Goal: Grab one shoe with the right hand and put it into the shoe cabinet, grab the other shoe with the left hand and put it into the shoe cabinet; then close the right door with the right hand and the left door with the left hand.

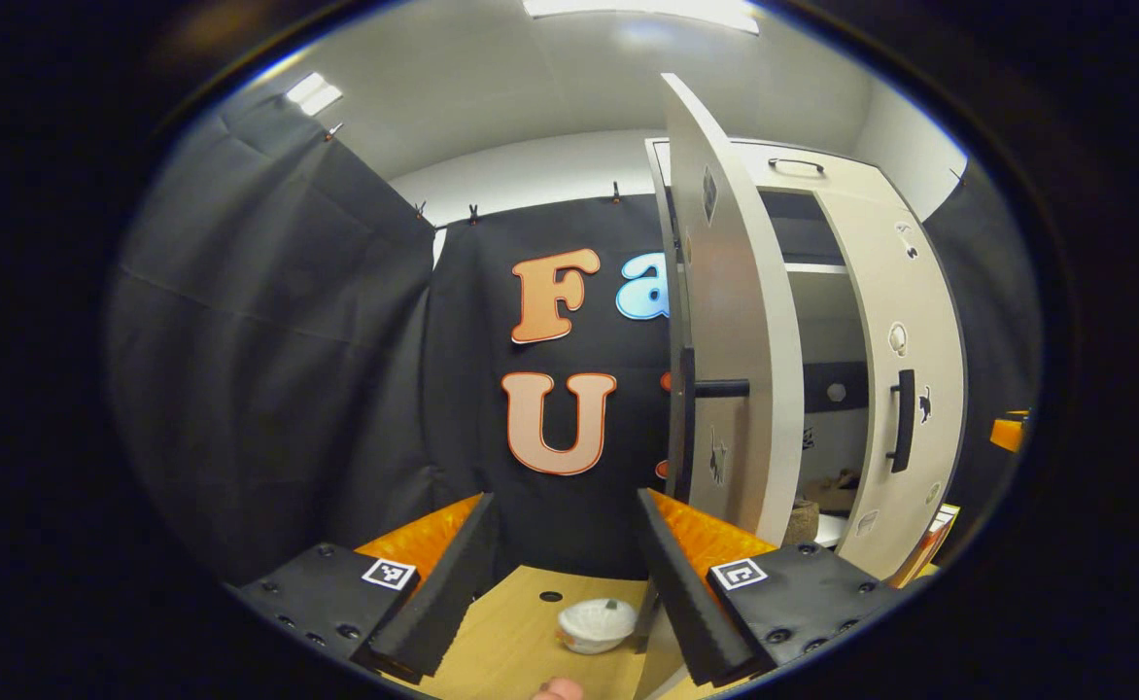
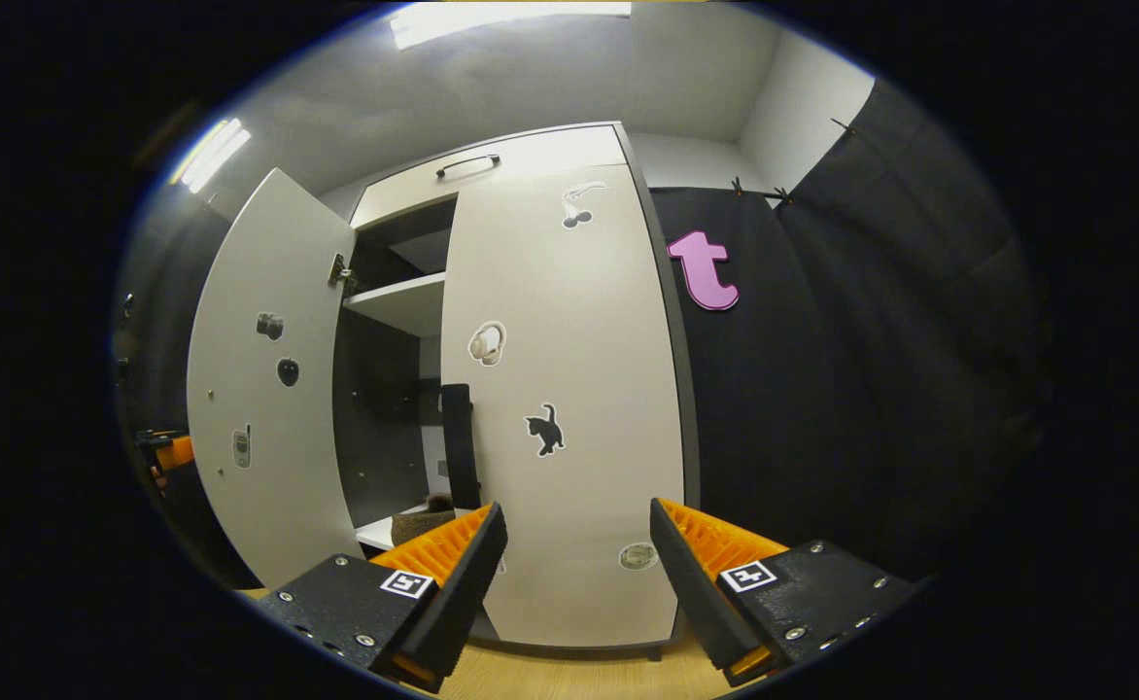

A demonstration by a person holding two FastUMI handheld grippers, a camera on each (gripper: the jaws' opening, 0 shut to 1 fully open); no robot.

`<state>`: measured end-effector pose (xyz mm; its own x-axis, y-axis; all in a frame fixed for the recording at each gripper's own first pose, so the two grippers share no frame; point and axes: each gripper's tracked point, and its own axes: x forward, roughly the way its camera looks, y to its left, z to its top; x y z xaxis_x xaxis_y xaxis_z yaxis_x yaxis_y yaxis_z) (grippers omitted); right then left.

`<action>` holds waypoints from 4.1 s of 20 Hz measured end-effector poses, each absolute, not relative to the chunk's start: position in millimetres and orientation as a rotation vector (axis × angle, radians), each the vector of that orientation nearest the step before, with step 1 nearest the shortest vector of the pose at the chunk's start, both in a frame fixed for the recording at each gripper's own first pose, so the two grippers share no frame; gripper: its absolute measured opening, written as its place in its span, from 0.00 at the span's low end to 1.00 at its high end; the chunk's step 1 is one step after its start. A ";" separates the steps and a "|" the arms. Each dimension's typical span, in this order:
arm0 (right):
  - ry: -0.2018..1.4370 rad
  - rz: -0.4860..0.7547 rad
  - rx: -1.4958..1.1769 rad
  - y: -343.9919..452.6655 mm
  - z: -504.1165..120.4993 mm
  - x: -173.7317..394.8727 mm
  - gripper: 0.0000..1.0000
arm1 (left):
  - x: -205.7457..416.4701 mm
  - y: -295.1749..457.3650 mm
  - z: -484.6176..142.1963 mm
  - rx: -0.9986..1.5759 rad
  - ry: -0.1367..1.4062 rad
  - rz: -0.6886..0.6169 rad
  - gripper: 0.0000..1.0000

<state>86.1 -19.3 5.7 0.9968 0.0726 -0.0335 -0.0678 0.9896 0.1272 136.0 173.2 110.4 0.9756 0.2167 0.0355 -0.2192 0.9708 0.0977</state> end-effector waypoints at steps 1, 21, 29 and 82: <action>0.037 0.074 0.126 -19.5 7.0 85.9 0.92 | 134.5 160.3 109.2 0.107 -0.026 0.201 0.90; 0.043 0.011 0.083 -58.9 7.6 70.0 0.92 | 204.6 -17.1 82.5 0.008 0.026 -0.167 0.96; 0.044 0.013 0.071 -60.7 7.8 69.5 0.92 | 239.6 -35.3 70.9 0.007 0.045 -0.193 0.96; 0.009 0.078 0.066 -21.9 16.3 61.5 0.92 | 188.4 -23.2 117.3 -0.006 -0.033 -0.166 0.96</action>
